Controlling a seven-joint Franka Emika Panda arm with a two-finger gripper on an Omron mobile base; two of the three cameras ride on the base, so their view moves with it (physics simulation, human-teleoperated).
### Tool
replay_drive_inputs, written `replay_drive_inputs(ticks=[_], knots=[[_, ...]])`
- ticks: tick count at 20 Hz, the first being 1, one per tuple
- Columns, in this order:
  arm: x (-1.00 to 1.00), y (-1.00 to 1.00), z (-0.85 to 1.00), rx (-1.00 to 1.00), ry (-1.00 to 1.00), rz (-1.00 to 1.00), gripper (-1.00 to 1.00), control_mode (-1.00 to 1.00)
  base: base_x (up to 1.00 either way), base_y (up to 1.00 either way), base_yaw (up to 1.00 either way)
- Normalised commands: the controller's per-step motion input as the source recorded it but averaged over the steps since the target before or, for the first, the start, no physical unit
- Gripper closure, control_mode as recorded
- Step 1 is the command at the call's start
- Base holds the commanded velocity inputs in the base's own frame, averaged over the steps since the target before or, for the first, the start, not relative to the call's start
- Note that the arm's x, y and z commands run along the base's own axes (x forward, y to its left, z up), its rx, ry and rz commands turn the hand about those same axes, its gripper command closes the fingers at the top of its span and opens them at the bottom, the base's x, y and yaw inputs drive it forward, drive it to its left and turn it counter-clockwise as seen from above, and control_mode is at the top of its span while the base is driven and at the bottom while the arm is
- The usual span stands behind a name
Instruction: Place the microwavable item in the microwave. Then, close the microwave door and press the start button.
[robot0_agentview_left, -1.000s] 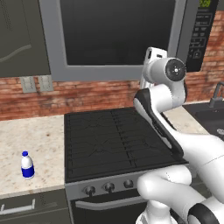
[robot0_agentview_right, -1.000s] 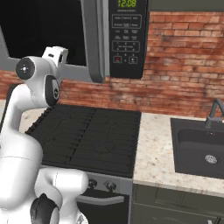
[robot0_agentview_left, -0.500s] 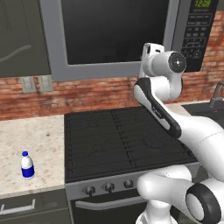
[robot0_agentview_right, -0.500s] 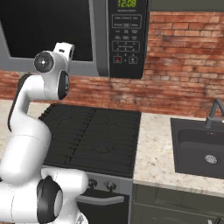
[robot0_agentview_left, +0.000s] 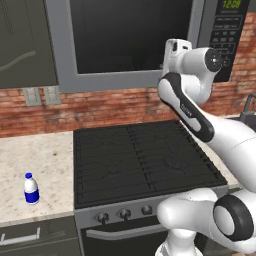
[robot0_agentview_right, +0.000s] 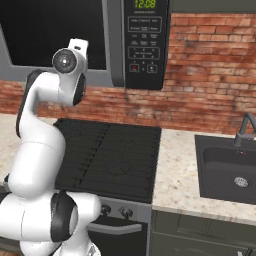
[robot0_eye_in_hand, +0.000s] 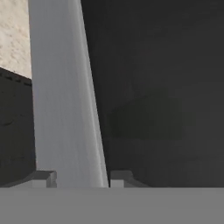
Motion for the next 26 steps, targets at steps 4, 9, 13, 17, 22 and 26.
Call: replay_drive_inputs(ticks=[4, 9, 13, 17, 22, 26], knots=[[-0.15, 0.0, -0.02, 0.0, 0.0, 0.1, -1.0, -1.0, 0.0, 0.0, 0.0], [-1.0, -0.18, 0.0, -0.01, -0.21, 0.09, -1.0, -1.0, 0.0, 0.0, 0.0], [-1.0, -0.64, 0.03, 0.0, -0.19, 0.07, -1.0, -1.0, 0.0, 0.0, 0.0], [-0.94, -1.0, 0.1, 0.01, -0.1, 0.04, -1.0, -1.0, 0.0, 0.0, 0.0], [-0.37, -1.0, 0.02, 0.06, 0.0, 0.02, -1.0, -1.0, 0.0, 0.0, 0.0], [0.0, -0.97, 0.0, 0.06, 0.0, 0.03, -1.0, -1.0, 0.0, 0.0, 0.0]])
